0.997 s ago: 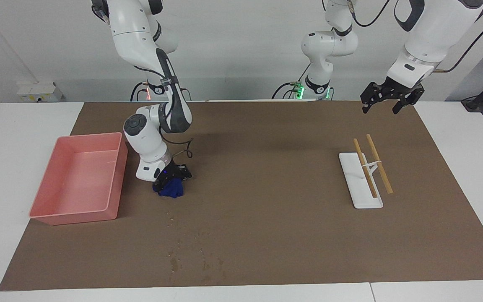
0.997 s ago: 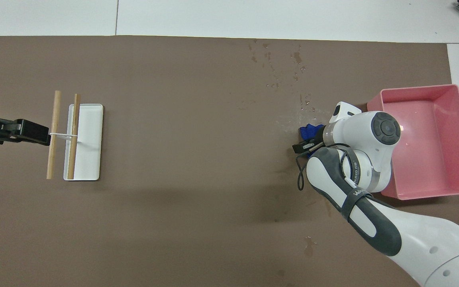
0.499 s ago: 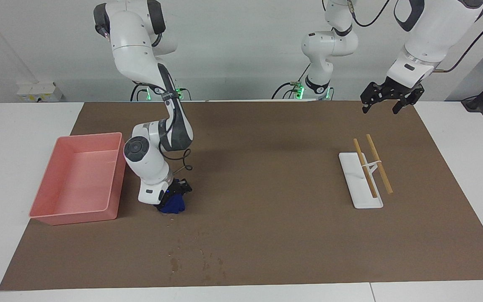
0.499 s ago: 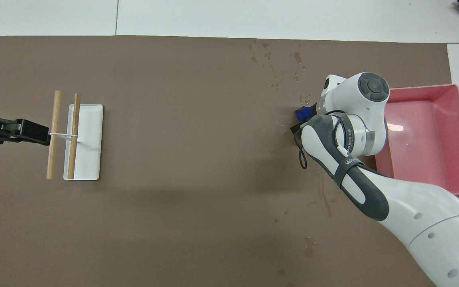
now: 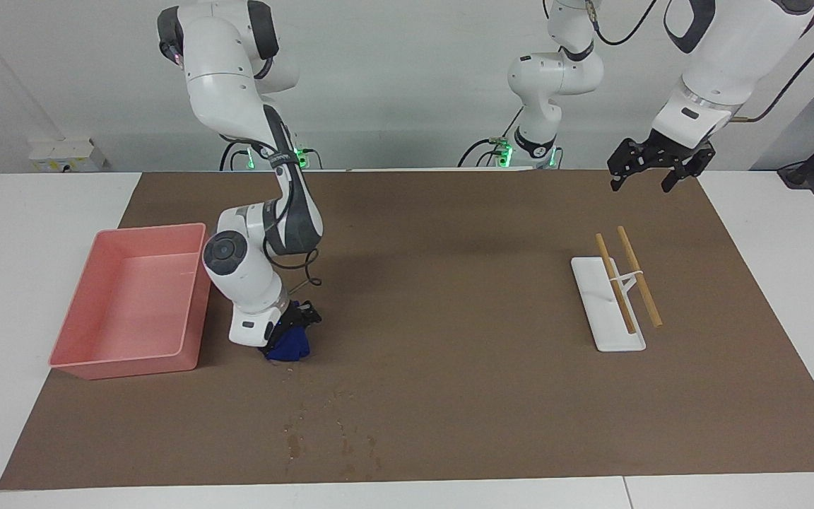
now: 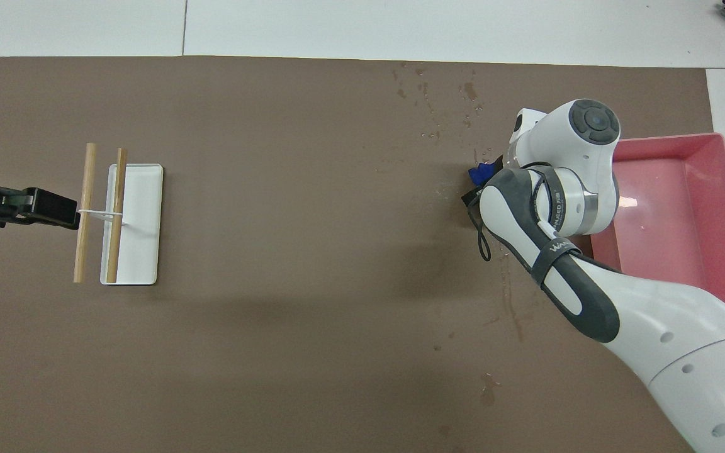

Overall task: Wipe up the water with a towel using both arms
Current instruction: 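Carry the towel into the pink bin with the right gripper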

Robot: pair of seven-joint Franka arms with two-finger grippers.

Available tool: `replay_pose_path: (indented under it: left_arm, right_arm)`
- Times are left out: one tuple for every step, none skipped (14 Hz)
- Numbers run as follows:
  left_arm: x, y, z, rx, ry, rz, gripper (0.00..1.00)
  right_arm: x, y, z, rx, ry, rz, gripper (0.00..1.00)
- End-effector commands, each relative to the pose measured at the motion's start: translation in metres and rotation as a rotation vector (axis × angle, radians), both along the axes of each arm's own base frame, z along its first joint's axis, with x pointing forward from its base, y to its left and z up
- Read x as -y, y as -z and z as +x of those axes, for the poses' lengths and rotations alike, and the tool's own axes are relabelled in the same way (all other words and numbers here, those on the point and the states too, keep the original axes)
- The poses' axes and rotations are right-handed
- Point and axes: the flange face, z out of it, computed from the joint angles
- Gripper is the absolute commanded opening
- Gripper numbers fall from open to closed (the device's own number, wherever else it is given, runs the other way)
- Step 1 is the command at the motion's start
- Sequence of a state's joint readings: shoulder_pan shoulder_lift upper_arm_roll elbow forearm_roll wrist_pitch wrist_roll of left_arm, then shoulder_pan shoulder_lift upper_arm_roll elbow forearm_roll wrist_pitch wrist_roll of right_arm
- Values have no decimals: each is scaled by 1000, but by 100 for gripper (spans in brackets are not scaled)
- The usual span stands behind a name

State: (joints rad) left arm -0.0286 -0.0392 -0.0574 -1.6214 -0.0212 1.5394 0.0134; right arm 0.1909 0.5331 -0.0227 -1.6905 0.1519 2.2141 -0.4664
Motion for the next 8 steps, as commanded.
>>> replay_pose_path:
  left_arm:
    - [-3,-2,-3,-3,-3,1,100]
    - [-3,-2,-3,-3,-3,1,100]
    - [-3,-2,-3,-3,-3,1,100]
    - [-3,-2,-3,-3,-3,1,100]
    - [-3,-2,-3,-3,-3,1,100]
    - [-3,-2,-3,-3,-3,1,100]
    - [-3,-2,-3,-3,-3,1,100]
    - [-3,-2,-3,-3,-3,1,100]
  right_arm:
    - [5,-16,8,3,-51,-30,0]
    - [7,-21,10,-4,-49,-31,0]
    - [9,-24,10,-19,-49,-33,0]
    - [16,-38,6,-41,-52,-39,0]
    - [28,-59,0,-68,-65,-47,0]
    - [41,-77,-6,-88,-69,-47,0]
    - [53,-93,-14,-116,-67,-45,0]
    - [67,-109,-20,-140,-64,-42,0]
